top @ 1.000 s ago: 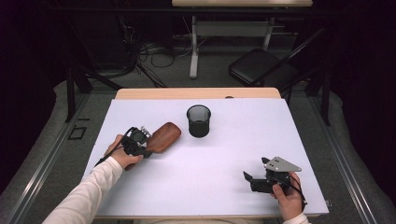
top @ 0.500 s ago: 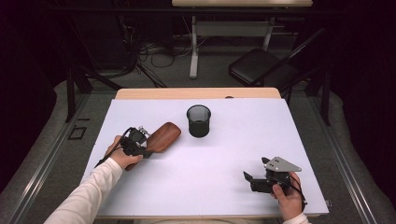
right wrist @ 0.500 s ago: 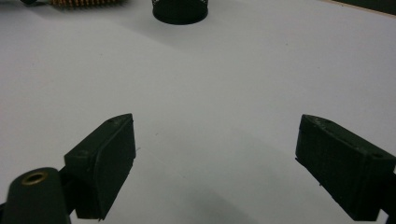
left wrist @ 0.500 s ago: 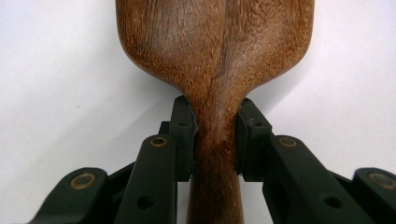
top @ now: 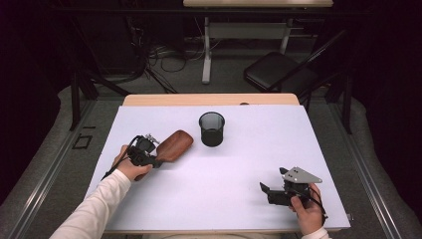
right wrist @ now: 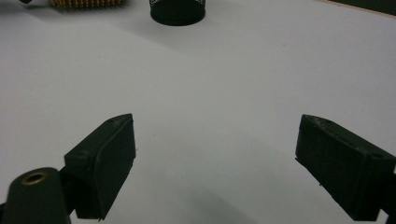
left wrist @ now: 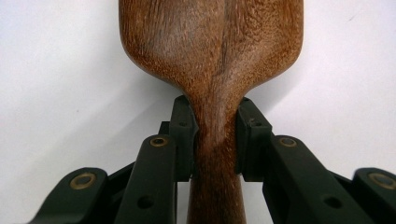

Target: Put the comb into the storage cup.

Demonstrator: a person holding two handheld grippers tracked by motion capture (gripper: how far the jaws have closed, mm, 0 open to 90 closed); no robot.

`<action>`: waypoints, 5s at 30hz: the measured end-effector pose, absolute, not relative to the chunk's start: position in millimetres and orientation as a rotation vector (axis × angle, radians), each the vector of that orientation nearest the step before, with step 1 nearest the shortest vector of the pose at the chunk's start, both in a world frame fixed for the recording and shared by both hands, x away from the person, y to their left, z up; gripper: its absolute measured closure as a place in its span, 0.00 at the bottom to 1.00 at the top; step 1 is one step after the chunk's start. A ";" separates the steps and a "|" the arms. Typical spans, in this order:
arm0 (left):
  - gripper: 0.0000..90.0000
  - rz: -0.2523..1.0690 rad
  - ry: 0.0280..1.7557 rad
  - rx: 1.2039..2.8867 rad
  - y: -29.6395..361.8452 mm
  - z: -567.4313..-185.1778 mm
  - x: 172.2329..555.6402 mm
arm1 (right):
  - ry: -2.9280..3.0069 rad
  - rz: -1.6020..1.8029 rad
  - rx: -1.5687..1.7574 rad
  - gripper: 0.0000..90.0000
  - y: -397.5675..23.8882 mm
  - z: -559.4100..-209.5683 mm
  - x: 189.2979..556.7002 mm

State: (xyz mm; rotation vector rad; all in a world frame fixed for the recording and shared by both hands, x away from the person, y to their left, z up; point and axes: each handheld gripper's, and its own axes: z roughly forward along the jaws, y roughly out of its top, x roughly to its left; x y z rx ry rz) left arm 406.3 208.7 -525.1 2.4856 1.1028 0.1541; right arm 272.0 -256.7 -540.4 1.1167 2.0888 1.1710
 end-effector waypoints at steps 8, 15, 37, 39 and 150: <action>0.80 0.162 1.116 2.446 210.7 -523.5 406.1 | 2.090 1.171 1.120 0.13 -255.1 -540.9 272.4; 0.80 0.161 1.134 2.396 216.3 -521.7 404.5 | 2.092 1.169 1.121 0.13 -255.7 -540.9 272.2; 0.80 0.227 1.121 2.208 227.9 -500.1 390.6 | 2.090 1.170 1.118 0.13 -255.3 -541.0 272.0; 0.80 0.233 1.115 2.200 228.6 -497.4 388.9 | 2.090 1.170 1.118 0.13 -255.3 -541.0 272.0; 0.80 0.453 0.902 1.798 114.1 -461.7 355.8 | 2.053 1.179 1.136 0.04 -258.0 -538.8 271.8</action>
